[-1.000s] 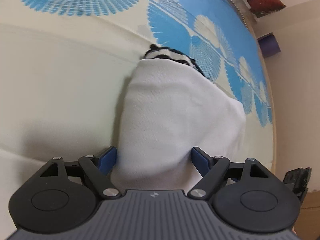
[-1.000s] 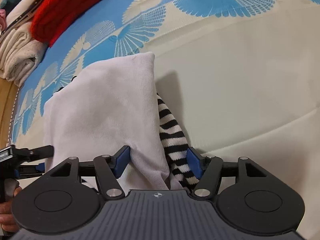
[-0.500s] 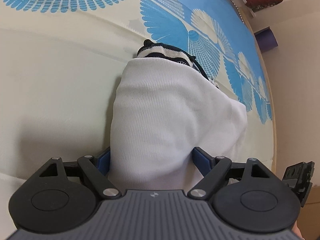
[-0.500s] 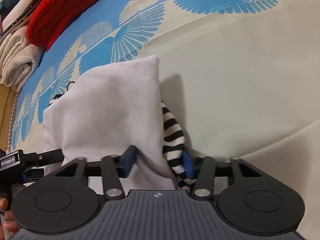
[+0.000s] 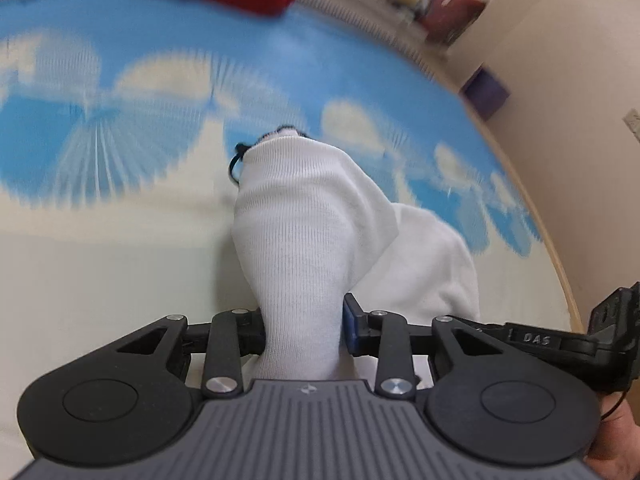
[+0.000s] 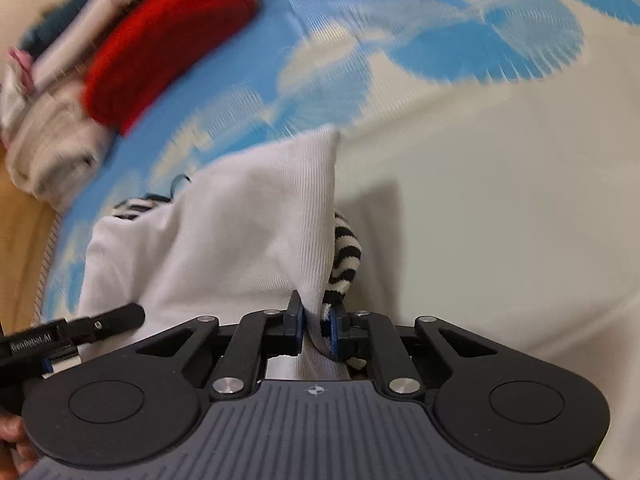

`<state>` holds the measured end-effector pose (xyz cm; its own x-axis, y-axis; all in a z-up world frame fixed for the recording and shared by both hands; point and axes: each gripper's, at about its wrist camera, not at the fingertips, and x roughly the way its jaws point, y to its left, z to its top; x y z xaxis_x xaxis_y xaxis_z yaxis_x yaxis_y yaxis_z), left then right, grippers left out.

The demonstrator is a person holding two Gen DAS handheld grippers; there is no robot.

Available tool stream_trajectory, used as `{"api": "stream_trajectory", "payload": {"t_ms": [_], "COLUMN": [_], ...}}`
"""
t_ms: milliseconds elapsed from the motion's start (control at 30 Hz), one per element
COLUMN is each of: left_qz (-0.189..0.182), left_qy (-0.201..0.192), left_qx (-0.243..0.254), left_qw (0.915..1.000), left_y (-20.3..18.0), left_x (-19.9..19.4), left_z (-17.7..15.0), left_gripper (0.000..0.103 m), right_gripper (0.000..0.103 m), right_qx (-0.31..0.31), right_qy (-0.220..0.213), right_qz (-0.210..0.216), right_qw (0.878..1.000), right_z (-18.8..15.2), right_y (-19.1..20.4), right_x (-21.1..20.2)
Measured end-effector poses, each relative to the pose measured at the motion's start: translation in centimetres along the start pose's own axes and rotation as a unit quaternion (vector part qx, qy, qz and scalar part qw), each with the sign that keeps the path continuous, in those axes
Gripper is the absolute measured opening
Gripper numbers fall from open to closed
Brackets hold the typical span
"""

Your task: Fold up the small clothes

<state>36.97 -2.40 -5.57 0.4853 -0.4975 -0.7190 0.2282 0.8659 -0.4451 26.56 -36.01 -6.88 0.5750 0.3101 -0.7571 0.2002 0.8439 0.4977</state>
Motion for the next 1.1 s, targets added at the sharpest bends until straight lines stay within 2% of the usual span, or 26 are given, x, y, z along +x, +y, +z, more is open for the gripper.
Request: {"api": "stream_trajectory", "payload": {"t_ms": [33, 100, 167, 233, 300, 333, 367, 433, 467, 500, 567, 600, 633, 700, 867, 933, 1000, 1033, 1100], "left_qz": [0.007, 0.023, 0.06, 0.073, 0.062, 0.053, 0.046, 0.045, 0.045, 0.049, 0.091, 0.11, 0.114, 0.103, 0.073, 0.084, 0.101, 0.1, 0.096], "left_qy": [-0.019, -0.044, -0.069, -0.077, -0.059, -0.046, -0.03, -0.001, 0.015, 0.033, 0.079, 0.096, 0.101, 0.096, 0.091, 0.128, 0.157, 0.16, 0.153], "left_qx": [0.0, -0.015, -0.034, -0.037, -0.045, -0.045, -0.04, -0.021, -0.007, 0.009, 0.058, 0.081, 0.099, 0.101, 0.096, 0.12, 0.141, 0.146, 0.144], "left_qw": [0.9998, 0.9987, 0.9953, 0.9937, 0.9953, 0.9966, 0.9977, 0.9988, 0.9988, 0.9982, 0.991, 0.9859, 0.9835, 0.985, 0.9886, 0.9809, 0.9722, 0.9711, 0.9728], "left_y": [0.0, 0.4, 1.2, 1.9, 2.3, 2.3, 2.3, 2.0, 1.9, 1.7, 1.1, 0.9, 0.6, 0.4, 0.1, -0.2, -0.2, -0.3, -0.5], "left_x": [-0.6, -1.4, -2.2, -3.0, -3.2, -3.1, -2.9, -2.6, -2.4, -2.0, -0.4, 0.3, 0.4, -0.4, -3.3, -2.6, -1.6, -1.5, -2.1], "left_z": [0.4, 1.0, 1.2, 1.4, 1.4, 1.3, 1.1, 0.6, 0.1, -0.5, -2.3, -3.1, -3.6, -3.6, -4.2, -5.1, -6.2, -6.5, -6.3], "left_gripper": [0.049, 0.058, 0.058, 0.058, 0.058, 0.059, 0.061, 0.064, 0.064, 0.069, 0.08, 0.084, 0.084, 0.083, 0.081, 0.082, 0.083, 0.083, 0.08], "right_gripper": [0.012, 0.014, 0.023, 0.023, 0.023, 0.029, 0.038, 0.045, 0.045, 0.045, 0.044, 0.044, 0.044, 0.043, 0.039, 0.039, 0.039, 0.036, 0.018], "right_qx": [0.0, -0.018, -0.028, -0.034, -0.034, -0.032, -0.03, -0.021, -0.018, -0.016, -0.03, -0.046, -0.062, -0.072, -0.06, -0.073, -0.089, -0.1, -0.133], "right_qy": [-0.022, -0.065, -0.08, -0.077, -0.072, -0.068, -0.063, -0.049, -0.038, -0.024, 0.006, 0.03, 0.049, 0.056, 0.029, 0.044, 0.082, 0.098, 0.098], "right_qz": [0.013, 0.018, -0.004, -0.026, -0.029, -0.027, -0.027, -0.027, -0.021, -0.016, -0.022, -0.04, -0.064, -0.088, -0.052, -0.036, -0.033, -0.036, -0.062], "right_qw": [1.0, 0.998, 0.996, 0.996, 0.996, 0.997, 0.997, 0.998, 0.999, 0.999, 0.999, 0.998, 0.995, 0.992, 0.996, 0.996, 0.992, 0.989, 0.984], "right_z": [0.3, 0.6, 0.9, 1.0, 0.9, 0.9, 0.8, 1.0, 0.7, 0.6, -0.2, -0.7, -1.2, -1.9, -1.9, -2.3, -2.8, -3.2, -3.7], "right_y": [0.5, 1.8, 2.6, 2.9, 3.0, 3.0, 2.9, 2.4, 2.2, 2.0, 2.2, 2.3, 2.4, 2.4, 2.6, 2.8, 3.0, 3.1, 3.5], "right_x": [-0.4, -1.0, -0.9, -0.6, -0.6, -0.6, -0.6, -0.7, -0.5, -0.4, 0.1, 0.7, 1.3, 1.5, -0.6, -0.9, -0.2, 0.1, 0.1]}}
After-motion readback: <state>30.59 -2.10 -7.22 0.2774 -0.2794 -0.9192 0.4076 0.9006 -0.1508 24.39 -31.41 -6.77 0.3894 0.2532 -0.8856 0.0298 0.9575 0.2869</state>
